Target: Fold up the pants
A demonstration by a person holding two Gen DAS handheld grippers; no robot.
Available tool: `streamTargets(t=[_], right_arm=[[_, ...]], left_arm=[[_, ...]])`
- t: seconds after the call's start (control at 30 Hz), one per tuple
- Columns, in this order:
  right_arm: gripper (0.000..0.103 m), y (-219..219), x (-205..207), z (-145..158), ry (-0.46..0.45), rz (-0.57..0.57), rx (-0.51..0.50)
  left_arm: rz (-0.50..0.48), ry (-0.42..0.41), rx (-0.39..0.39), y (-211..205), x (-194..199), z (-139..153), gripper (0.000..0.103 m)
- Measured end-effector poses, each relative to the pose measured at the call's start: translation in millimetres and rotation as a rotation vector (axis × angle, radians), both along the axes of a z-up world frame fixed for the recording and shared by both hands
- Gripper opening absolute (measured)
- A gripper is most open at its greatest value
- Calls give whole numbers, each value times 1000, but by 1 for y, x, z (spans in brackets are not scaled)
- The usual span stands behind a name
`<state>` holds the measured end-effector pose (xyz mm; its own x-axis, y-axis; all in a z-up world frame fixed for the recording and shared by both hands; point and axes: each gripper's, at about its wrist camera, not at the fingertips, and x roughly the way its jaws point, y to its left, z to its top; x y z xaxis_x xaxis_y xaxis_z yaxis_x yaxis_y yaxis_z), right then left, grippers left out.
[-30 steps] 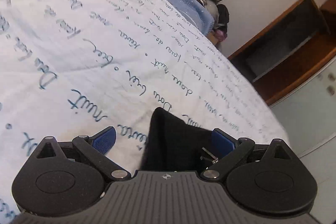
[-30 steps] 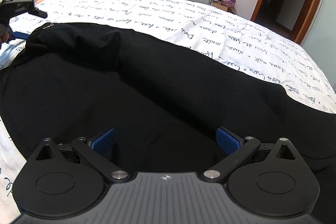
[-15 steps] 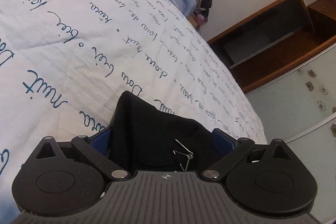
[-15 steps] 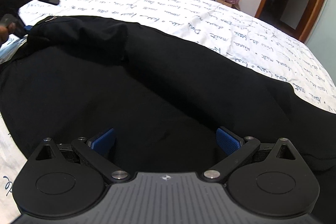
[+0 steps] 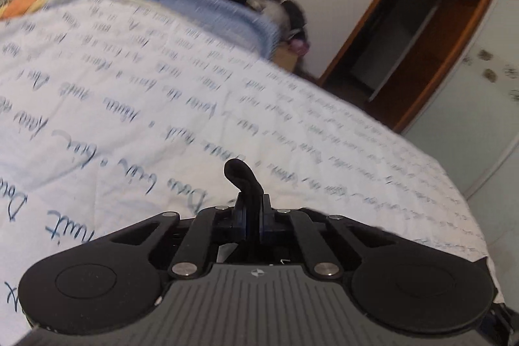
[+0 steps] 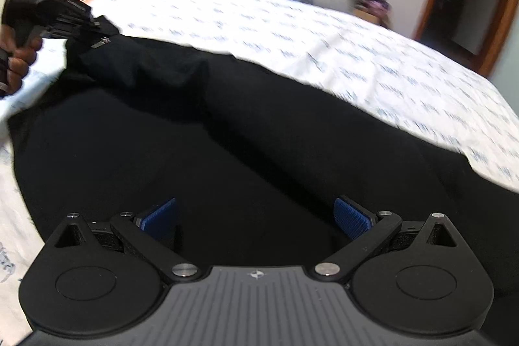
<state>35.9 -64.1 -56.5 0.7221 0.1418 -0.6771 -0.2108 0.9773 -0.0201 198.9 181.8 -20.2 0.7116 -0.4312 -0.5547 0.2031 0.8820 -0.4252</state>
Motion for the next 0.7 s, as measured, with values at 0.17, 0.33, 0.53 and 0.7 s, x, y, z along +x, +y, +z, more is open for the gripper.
streamTargets(t=[0.17,0.33,0.53,0.7], right_arm=[[103,-28,23,26,-131,217,127],[103,-67,91,41,-102,389,268],[102,-82,172,27,119,464,254],[87,-86,191,0,256,493,194]], left_arm=[[-132,-253,-39,-11,-38,44,5],[-252,-338,-68,-21,-55,55,5],[-295,-378,-75,-24,-60,55,5],[-277,-410,-107,-14,-70,55,5]])
